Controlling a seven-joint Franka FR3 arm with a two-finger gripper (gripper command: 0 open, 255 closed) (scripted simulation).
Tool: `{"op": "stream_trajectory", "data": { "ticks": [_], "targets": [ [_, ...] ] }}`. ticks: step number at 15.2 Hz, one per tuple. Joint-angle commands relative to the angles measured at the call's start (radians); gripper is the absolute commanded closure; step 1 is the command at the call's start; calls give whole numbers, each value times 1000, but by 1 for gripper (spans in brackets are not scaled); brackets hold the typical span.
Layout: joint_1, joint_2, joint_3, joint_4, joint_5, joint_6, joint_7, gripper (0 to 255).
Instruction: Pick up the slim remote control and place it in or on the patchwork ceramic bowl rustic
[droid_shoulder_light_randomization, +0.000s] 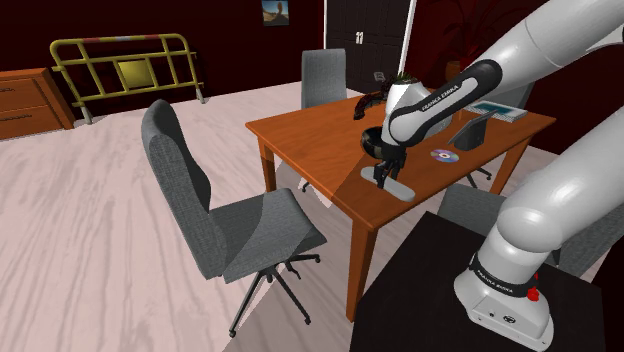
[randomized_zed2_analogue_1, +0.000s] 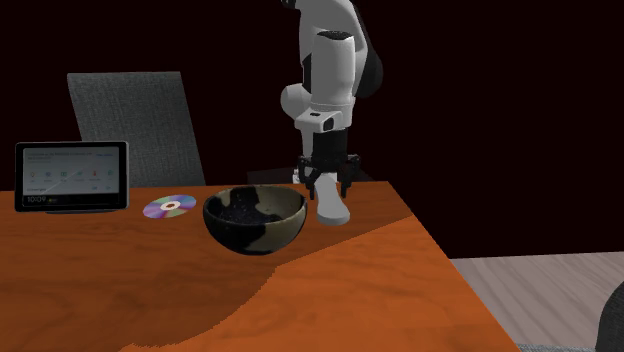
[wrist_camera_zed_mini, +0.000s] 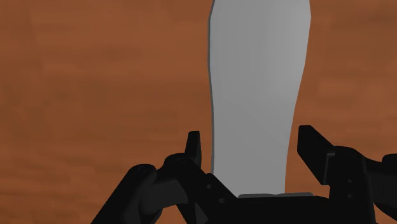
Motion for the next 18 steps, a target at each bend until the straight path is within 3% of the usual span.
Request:
{"op": "stream_trajectory", "data": {
  "ticks": [1, 4, 18],
  "targets": [
    [0, 0, 0, 0, 0, 0, 0, 255],
    [0, 0, 0, 0, 0, 0, 0, 255],
    [0, -138, 11, 96, 3, -234, -1, 255]
  ]
}}
